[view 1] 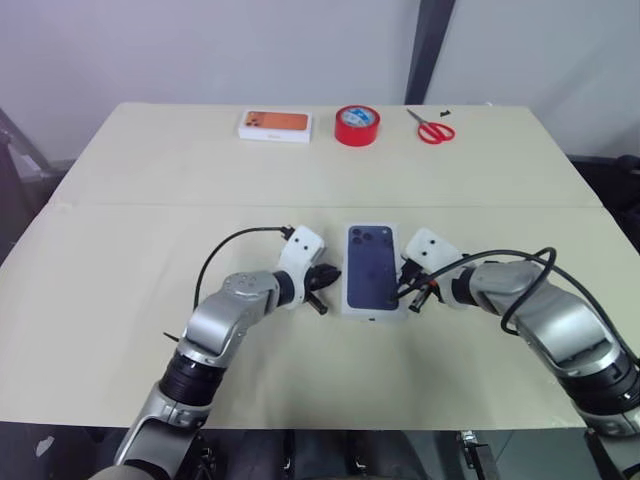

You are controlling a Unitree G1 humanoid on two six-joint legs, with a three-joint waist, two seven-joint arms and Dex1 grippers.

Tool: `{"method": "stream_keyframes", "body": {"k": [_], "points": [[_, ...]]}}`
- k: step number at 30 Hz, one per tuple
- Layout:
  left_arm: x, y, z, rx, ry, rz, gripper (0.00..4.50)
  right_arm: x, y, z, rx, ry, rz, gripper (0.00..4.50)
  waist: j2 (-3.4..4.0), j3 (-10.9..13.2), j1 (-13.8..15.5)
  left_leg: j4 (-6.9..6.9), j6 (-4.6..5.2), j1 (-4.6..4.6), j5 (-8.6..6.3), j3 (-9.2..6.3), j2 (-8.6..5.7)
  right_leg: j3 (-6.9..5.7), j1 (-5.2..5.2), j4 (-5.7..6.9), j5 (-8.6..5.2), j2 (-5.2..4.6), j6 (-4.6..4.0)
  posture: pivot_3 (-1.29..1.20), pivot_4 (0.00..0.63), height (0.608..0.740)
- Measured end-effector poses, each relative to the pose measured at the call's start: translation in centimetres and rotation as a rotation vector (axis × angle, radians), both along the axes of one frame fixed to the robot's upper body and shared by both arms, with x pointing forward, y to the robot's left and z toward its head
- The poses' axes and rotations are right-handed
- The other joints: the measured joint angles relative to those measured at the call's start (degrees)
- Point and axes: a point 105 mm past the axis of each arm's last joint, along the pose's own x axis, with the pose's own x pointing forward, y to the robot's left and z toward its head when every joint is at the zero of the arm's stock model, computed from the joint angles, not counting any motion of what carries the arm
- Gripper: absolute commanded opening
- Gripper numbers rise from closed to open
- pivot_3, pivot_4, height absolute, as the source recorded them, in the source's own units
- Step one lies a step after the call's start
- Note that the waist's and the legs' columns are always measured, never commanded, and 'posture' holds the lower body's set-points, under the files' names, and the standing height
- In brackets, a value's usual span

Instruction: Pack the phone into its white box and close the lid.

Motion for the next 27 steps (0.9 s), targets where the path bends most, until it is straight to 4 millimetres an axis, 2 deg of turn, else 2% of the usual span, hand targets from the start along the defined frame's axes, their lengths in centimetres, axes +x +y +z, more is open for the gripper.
{"method": "stream_keyframes", "body": {"k": [11, 16, 21, 27], "points": [[0.0, -0.3, 0.4, 0.019, -0.026, -0.026, 0.56, -0.1, -0.8, 0.0, -0.027, 0.006, -0.006, 0.06, 0.00, 0.0, 0.0, 0.01, 0.00, 0.00, 0.00, 0.00, 0.00, 0.00, 0.00, 0.00, 0.00, 0.00, 0.00, 0.00, 0.150, 0.725], [0.0, -0.4, 0.8, 0.014, -0.043, -0.033, 0.56, 0.0, -1.3, 1.0, -0.026, -0.029, 0.010, 0.06, 0.00, 0.0, 0.0, 0.01, 0.00, 0.00, 0.00, 0.00, 0.00, 0.00, 0.00, 0.00, 0.00, 0.00, 0.00, 0.00, 0.150, 0.725], [0.1, -0.1, 0.7, 0.027, -0.049, -0.031, 0.56, 0.2, -2.7, 2.4, -0.018, -0.075, 0.023, 0.06, 0.00, 0.0, 0.0, 0.03, 0.02, -0.01, -0.01, 0.00, 0.00, -0.01, 0.02, 0.00, 0.00, 0.01, 0.00, 0.00, 0.150, 0.725], [0.6, 1.0, 0.8, 0.016, -0.047, 0.015, 0.56, -1.0, -1.9, 2.6, 0.052, -0.058, 0.121, 0.06, 0.00, 0.0, -0.1, 0.03, 0.02, -0.01, -0.01, 0.00, 0.01, -0.01, 0.02, 0.02, 0.00, 0.03, 0.00, 0.00, 0.150, 0.725]]}}
